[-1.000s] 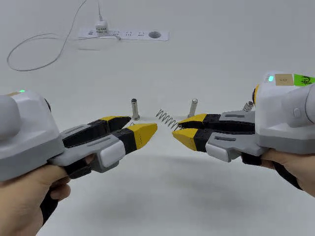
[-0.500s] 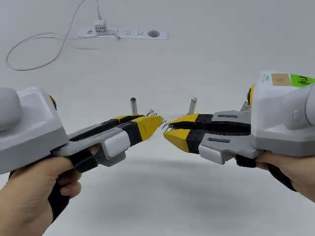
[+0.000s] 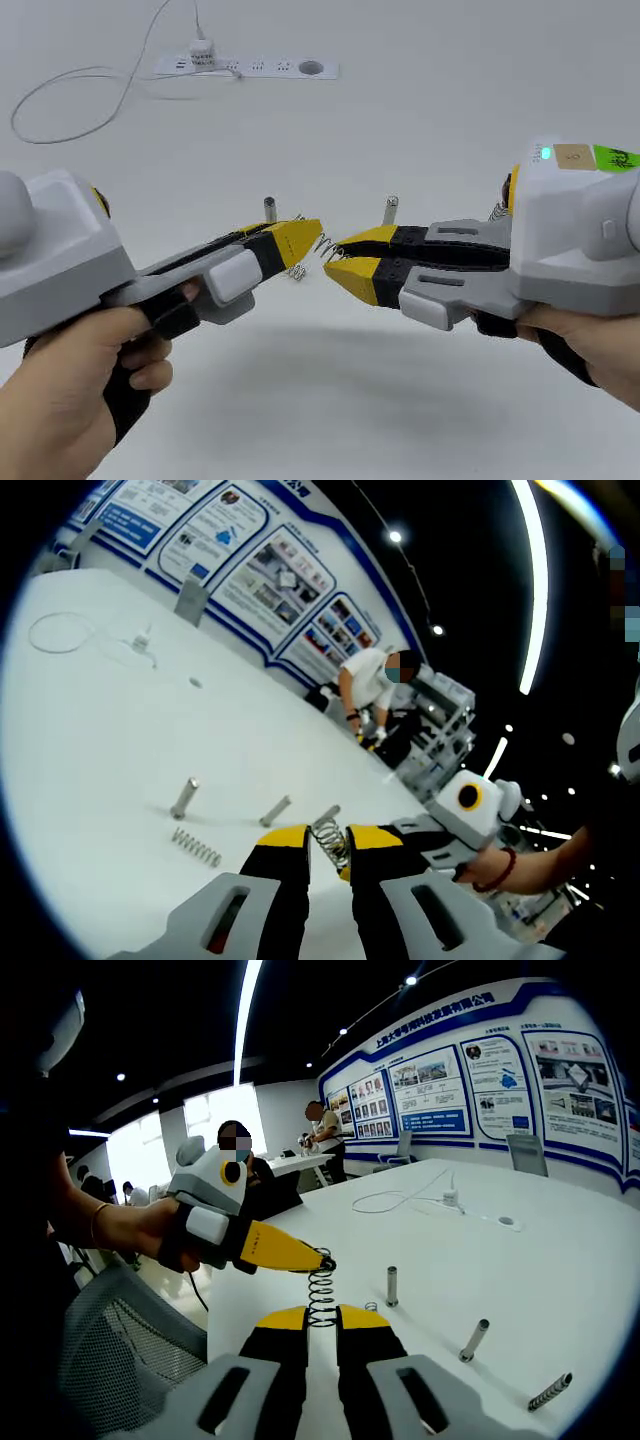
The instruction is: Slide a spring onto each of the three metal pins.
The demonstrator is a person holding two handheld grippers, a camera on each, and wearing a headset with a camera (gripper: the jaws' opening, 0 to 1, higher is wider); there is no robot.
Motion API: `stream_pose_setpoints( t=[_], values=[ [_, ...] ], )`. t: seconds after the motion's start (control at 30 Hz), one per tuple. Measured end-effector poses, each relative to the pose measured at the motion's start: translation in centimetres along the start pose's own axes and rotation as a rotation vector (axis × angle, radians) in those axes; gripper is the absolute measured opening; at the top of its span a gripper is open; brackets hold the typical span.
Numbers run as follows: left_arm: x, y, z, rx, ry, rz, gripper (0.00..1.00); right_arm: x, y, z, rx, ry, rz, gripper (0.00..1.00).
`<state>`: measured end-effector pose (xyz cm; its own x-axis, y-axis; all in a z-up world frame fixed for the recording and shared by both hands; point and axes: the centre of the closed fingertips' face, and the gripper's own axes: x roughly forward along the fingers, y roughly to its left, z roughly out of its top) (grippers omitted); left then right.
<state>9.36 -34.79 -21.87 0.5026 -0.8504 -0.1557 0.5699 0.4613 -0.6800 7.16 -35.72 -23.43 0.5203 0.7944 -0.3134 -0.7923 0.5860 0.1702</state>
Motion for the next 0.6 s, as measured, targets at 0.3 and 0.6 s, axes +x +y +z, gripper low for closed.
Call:
stream_pose_setpoints(
  t=[0.3, 0.6],
  values=[
    [0.15, -0.19, -0.06, -0.024, 0.0, -0.008, 0.13, -0.21, -0.01, 0.02, -0.007, -0.003, -0.005, 0.11],
    [0.48, -0.88, 0.08, 0.033, 0.003, -0.016, 0.12, -0.37, -0.08, 0.01, -0.024, 0.002, -0.014, 0.11]
  ],
)
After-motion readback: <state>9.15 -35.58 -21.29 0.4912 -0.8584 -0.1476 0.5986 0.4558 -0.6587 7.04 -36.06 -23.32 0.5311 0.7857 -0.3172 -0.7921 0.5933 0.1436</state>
